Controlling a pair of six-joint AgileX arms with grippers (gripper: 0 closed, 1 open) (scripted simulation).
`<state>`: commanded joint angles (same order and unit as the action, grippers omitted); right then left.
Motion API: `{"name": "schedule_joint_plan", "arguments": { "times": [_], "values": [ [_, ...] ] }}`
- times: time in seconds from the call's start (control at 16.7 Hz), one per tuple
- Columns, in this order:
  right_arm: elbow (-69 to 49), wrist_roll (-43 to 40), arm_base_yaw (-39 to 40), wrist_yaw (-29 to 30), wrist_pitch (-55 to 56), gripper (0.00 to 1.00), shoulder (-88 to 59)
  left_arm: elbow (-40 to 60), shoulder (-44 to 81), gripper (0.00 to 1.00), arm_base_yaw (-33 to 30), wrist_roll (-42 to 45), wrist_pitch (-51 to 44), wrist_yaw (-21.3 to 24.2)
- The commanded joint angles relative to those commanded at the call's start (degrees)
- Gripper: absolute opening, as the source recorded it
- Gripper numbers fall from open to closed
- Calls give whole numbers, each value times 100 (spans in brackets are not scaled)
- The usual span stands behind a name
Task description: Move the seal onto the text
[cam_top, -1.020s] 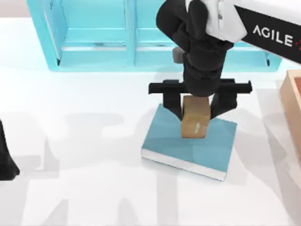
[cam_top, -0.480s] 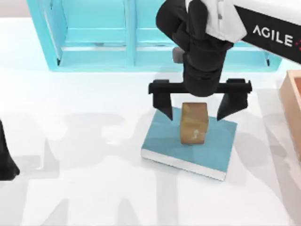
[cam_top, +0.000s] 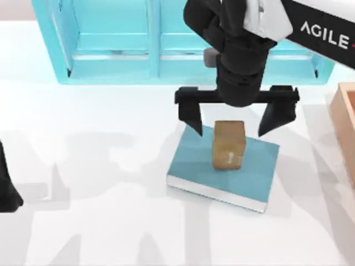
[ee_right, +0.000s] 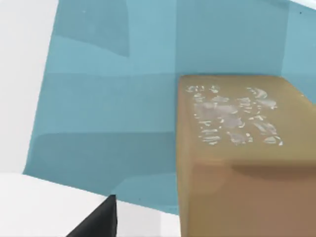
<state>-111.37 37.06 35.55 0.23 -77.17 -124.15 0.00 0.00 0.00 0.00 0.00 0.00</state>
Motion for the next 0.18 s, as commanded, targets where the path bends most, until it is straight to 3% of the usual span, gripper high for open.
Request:
{"name": "schedule_joint_plan", "arguments": {
  "times": [0.18],
  "values": [
    [-323,-10,-2,2,-322,100,8,0,0,100,0,0,0,0]
  ]
}}
